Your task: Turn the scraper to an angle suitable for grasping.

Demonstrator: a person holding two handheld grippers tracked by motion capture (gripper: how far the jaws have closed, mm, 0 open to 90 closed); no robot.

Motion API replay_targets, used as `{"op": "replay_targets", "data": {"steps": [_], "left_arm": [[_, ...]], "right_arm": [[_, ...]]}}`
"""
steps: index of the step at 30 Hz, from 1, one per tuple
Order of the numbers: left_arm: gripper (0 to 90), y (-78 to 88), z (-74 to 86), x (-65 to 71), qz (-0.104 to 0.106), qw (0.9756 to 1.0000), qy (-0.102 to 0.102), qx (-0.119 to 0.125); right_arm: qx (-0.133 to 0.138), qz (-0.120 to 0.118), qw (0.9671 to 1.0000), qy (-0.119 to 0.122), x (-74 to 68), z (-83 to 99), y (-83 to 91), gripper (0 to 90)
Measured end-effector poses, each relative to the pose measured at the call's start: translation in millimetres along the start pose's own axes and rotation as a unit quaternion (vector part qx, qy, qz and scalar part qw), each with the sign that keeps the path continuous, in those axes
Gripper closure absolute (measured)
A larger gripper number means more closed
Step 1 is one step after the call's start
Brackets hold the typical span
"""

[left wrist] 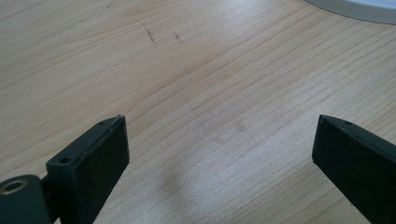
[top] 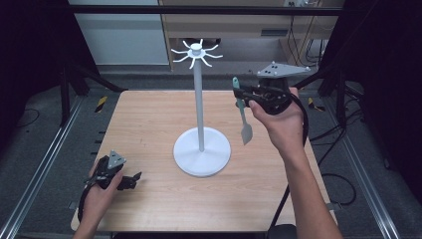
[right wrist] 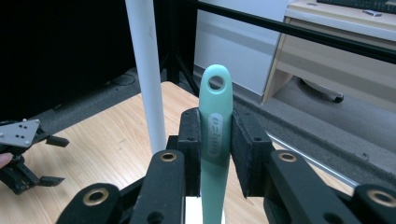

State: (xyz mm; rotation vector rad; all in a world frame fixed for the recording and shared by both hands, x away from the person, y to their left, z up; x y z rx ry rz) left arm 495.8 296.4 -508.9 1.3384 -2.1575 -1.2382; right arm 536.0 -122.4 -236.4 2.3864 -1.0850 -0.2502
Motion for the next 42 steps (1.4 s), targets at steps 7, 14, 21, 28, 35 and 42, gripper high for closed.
{"op": "replay_targets", "data": {"steps": [7,14,21,28,35,42], "left_arm": [[3.6,0.0,0.0,0.0,0.000,1.0000,0.000,0.000],[3.6,0.0,0.0,0.1,0.000,1.0000,0.000,0.000],[3.6,0.0,-0.1,0.7,0.001,1.0000,-0.001,-0.001],[3.6,0.0,0.0,0.2,0.000,1.0000,0.000,0.000],[3.6,0.0,0.0,0.5,0.000,1.0000,-0.001,-0.001],[3.6,-0.1,-0.1,0.6,0.001,1.0000,-0.001,-0.001]], "right_arm": [[0.013,-0.001,0.9999,0.001,-3.4,-5.0,5.0,74.6],[0.027,-0.003,0.9996,0.003,-7.6,-11.3,10.3,74.6],[0.031,-0.004,0.9995,0.004,-11.2,-15.7,12.1,74.6],[0.038,-0.006,0.9992,0.008,-14.1,-20.1,13.7,74.6],[0.042,-0.008,0.9990,0.008,-16.9,-23.1,14.8,74.6],[0.045,-0.010,0.9989,0.010,-19.4,-25.6,14.1,74.6]]}}
Point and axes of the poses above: each handheld gripper's, and its own axes: y roughly backward along the jaws, z roughly out of its underside, x roughly to its right, the point moved 4 cm from there along -y, roughly forward along the jaws, and after that the axes turned 10 degrees about -x, right-handed, at the moved point
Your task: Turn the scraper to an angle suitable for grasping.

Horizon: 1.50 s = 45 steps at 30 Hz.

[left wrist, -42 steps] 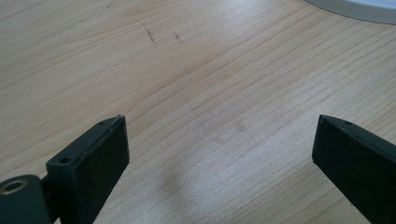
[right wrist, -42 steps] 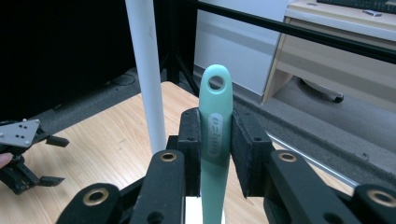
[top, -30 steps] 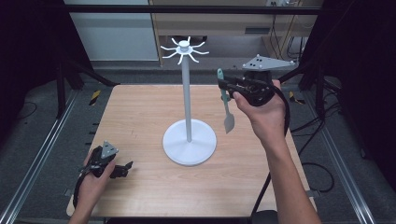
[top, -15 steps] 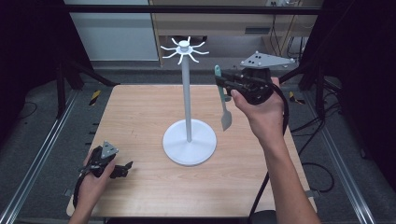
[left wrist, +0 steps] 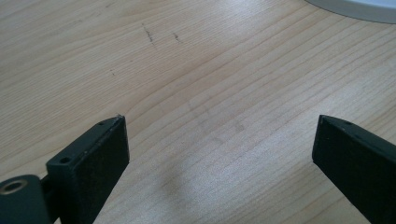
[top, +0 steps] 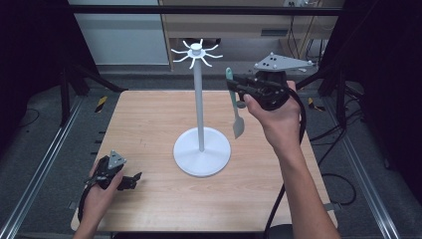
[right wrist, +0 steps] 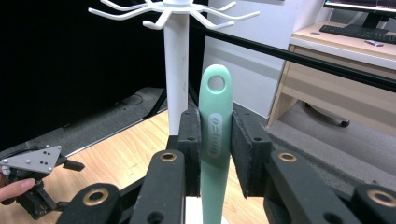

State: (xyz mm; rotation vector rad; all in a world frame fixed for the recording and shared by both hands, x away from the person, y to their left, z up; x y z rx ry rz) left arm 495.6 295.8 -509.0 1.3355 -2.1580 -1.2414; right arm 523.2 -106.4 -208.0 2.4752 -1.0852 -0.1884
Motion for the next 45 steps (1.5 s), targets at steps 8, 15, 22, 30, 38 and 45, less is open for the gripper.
{"op": "replay_targets", "data": {"steps": [8,15,22,30,38,45], "left_arm": [[3.6,0.2,0.1,-0.1,0.000,1.0000,0.000,0.000],[3.6,0.3,0.1,-0.1,0.000,1.0000,0.000,0.000],[3.6,0.3,0.1,-0.2,0.000,1.0000,0.000,0.000],[3.6,0.3,0.1,-0.3,0.000,1.0000,0.001,0.001],[3.6,0.1,0.0,-0.1,0.000,1.0000,0.002,0.002],[3.6,-0.1,-0.1,0.0,0.000,1.0000,0.005,0.004]], "right_arm": [[0.008,-0.001,1.0000,0.002,-3.6,-5.6,1.8,74.6],[0.016,-0.006,0.9999,0.003,-9.3,-11.0,3.0,74.6],[0.021,-0.010,0.9997,0.004,-16.5,-15.6,3.5,74.5],[0.022,-0.016,0.9996,0.010,-23.2,-19.2,3.0,74.5],[0.023,-0.020,0.9994,0.013,-26.1,-21.9,1.2,74.5],[0.026,-0.020,0.9994,0.010,-27.4,-24.4,-0.1,74.5]]}}
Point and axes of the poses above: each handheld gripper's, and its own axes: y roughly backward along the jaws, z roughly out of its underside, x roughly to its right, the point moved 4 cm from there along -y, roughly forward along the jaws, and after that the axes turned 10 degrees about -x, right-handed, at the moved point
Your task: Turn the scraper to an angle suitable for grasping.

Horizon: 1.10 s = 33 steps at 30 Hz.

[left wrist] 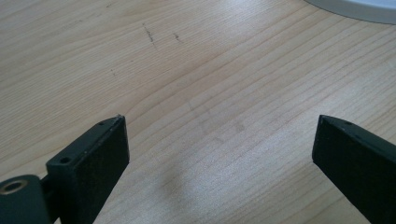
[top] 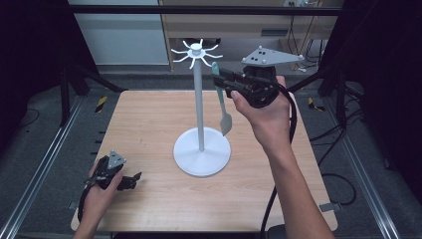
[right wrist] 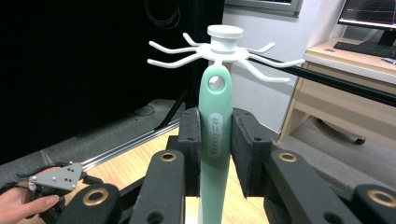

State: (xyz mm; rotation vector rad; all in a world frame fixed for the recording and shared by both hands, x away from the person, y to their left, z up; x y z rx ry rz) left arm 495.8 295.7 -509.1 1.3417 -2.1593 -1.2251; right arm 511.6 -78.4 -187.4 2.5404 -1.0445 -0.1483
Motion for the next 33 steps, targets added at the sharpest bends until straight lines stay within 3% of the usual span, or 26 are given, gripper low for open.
{"op": "replay_targets", "data": {"steps": [33], "left_arm": [[3.6,-0.1,-0.3,0.7,0.001,1.0000,-0.002,-0.001]], "right_arm": [[-0.016,0.004,0.9999,0.002,-0.6,-1.3,-9.8,74.4]]}}
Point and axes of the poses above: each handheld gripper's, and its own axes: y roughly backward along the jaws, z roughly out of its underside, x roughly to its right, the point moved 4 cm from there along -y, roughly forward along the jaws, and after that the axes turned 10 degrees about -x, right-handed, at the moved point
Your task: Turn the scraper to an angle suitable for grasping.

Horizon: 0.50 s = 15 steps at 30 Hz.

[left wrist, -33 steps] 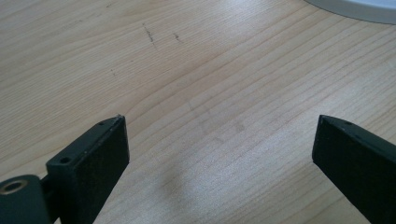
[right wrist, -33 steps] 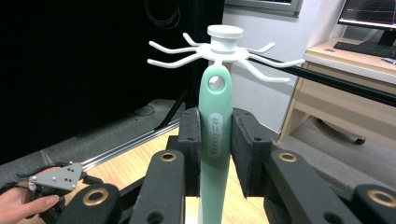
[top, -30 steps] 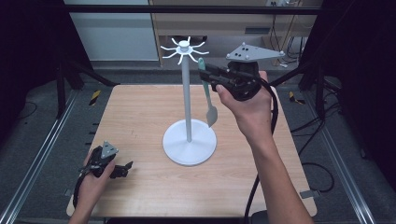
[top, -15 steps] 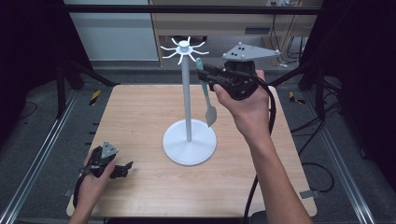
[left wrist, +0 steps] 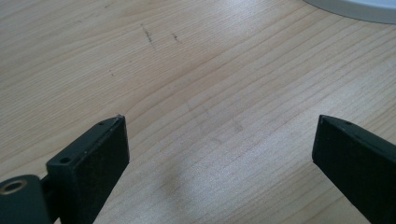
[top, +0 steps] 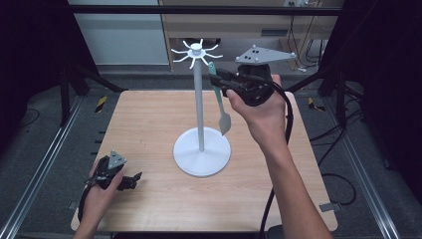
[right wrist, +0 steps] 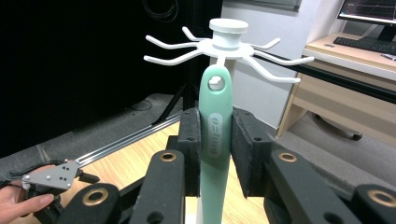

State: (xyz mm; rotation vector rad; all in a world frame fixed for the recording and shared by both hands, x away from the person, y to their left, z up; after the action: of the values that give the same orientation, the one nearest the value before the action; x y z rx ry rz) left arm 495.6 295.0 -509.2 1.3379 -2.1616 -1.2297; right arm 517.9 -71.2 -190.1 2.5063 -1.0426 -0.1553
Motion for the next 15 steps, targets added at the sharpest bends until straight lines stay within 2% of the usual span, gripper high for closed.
{"op": "replay_targets", "data": {"steps": [15], "left_arm": [[3.6,0.1,0.0,-0.1,0.001,1.0000,-0.001,-0.001]], "right_arm": [[-0.002,-0.002,1.0000,-0.004,1.5,-1.5,-6.9,74.4]]}}
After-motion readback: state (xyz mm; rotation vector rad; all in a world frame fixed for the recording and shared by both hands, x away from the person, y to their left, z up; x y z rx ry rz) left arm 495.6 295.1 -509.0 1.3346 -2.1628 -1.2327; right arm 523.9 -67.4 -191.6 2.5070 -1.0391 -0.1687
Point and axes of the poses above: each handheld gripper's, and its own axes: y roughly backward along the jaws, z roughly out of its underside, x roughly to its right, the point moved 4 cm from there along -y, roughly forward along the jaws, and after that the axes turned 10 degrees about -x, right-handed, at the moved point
